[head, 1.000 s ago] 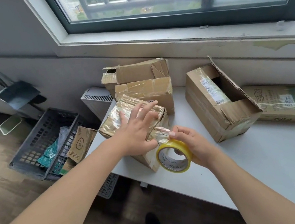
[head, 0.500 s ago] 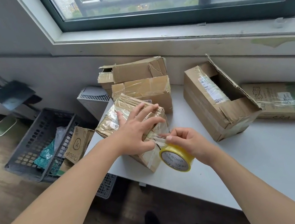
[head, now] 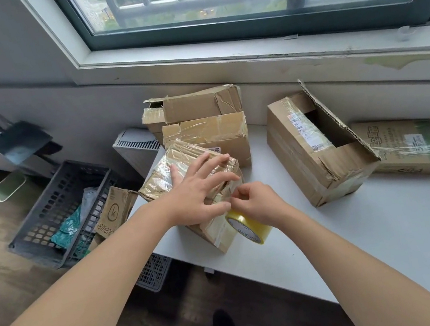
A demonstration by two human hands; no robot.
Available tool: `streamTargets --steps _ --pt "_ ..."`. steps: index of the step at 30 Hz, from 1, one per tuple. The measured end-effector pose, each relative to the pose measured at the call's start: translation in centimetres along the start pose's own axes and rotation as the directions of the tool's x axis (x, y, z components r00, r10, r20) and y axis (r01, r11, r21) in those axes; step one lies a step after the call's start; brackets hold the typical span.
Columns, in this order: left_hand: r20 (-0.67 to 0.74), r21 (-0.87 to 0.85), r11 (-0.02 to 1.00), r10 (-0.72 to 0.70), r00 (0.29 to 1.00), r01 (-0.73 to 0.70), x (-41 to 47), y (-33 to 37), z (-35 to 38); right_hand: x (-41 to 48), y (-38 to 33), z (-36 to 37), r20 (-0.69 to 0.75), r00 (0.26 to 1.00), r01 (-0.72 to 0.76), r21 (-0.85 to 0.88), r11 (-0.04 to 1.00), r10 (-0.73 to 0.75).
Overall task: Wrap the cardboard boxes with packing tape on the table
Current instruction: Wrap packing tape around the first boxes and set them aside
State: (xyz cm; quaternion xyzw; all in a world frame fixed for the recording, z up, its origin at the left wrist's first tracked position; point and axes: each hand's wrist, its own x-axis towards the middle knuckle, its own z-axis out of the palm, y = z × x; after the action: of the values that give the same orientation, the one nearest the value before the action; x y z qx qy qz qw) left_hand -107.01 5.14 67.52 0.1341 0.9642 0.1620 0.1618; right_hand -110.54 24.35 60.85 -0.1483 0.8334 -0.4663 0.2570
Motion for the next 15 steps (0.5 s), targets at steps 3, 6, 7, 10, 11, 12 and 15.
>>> streamTargets --steps 3,6,7,10,11,12,15 --pt "-0.059 -0.053 0.998 -0.044 0.997 0.041 0.2 0.1 0.3 0.6 -0.5 0.3 0.002 1.0 0.001 -0.056 0.998 -0.001" --pt "-0.139 -0.054 0.997 -0.064 0.988 0.057 0.6 0.1 1.0 0.7 -0.6 0.4 -0.002 1.0 -0.025 -0.069 0.997 0.025" --pt "-0.16 -0.055 0.996 -0.081 0.984 0.073 0.9 0.3 1.1 0.7 -0.6 0.5 -0.005 1.0 -0.027 -0.064 0.998 0.027" --pt "-0.202 -0.037 0.992 -0.126 0.971 0.121 1.4 1.2 1.3 0.7 -0.7 0.7 -0.001 0.999 -0.044 -0.087 0.995 0.044" --pt "-0.208 -0.03 0.99 -0.144 0.968 0.141 1.5 1.6 1.3 0.7 -0.7 0.7 0.0 0.998 -0.058 -0.102 0.993 0.058" --pt "-0.214 -0.024 0.987 -0.161 0.964 0.16 1.6 1.9 1.3 0.7 -0.5 0.7 -0.001 0.997 -0.076 -0.107 0.991 0.077" --pt "-0.257 -0.023 0.982 -0.188 0.948 0.189 1.8 2.4 1.7 0.5 0.2 0.5 -0.033 0.989 -0.148 -0.041 0.988 0.147"
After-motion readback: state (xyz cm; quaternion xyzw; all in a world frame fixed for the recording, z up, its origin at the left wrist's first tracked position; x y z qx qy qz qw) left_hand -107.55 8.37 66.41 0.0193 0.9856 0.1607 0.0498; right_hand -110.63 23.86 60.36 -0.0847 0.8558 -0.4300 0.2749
